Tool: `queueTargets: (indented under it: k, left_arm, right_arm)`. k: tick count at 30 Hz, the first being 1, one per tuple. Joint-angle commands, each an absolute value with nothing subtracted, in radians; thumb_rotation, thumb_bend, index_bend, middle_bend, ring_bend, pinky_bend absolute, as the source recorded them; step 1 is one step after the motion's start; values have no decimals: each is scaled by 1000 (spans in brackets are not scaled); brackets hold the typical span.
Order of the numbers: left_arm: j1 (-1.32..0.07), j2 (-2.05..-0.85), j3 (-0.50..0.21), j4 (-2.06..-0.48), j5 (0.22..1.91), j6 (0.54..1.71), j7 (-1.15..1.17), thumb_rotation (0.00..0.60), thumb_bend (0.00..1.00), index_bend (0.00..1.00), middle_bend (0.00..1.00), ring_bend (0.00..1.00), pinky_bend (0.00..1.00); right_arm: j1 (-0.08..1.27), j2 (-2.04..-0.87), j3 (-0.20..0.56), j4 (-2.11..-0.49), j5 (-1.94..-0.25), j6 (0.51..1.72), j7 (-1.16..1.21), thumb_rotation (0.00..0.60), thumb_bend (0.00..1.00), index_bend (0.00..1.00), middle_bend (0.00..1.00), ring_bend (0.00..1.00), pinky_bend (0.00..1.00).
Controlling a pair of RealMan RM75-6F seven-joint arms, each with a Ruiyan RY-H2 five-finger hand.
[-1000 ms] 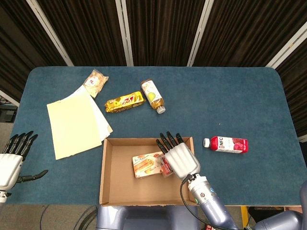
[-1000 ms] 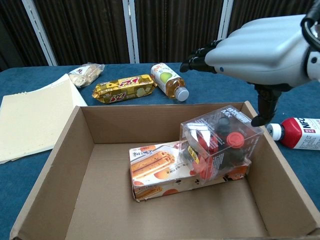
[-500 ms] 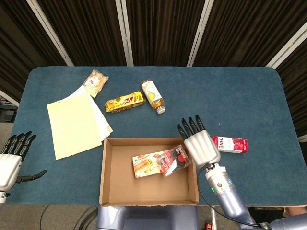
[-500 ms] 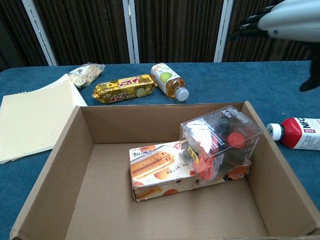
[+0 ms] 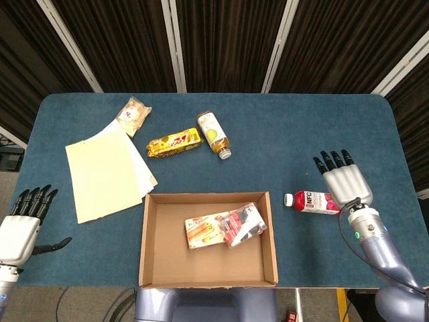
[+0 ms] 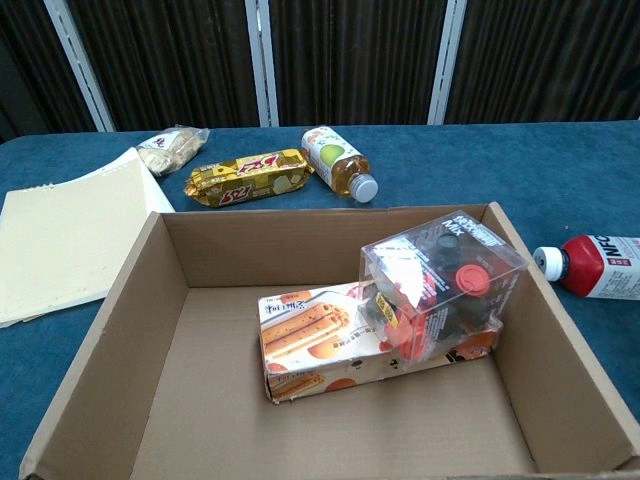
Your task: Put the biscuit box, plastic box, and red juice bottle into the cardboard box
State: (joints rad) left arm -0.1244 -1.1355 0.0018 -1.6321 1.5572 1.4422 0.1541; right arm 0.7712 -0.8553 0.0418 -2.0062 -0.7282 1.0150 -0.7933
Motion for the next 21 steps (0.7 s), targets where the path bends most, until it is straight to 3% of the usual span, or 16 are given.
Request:
queueTargets:
  k: [1,11,21]
  left_arm:
    - [-129,-1140,1,-1629,1554,1435,159,422,23,0,0,0,0]
    - [-138,-1153,-4,-1620,1533,1414,174,422,23,0,0,0,0]
    - [-139,-1153,-1,-1617,1522,1402,177,424,24,0,0,0,0]
  right_arm:
    - [740,-892,24,-1870,-763,910,-683,600,0,0,0,0,74]
    - [711,-1031,-4,-1658,-847,779,-528,600,0,0,0,0,74]
    - [710,-1158,-20,-1541,-912,724,-462,600,10,0,0,0,110]
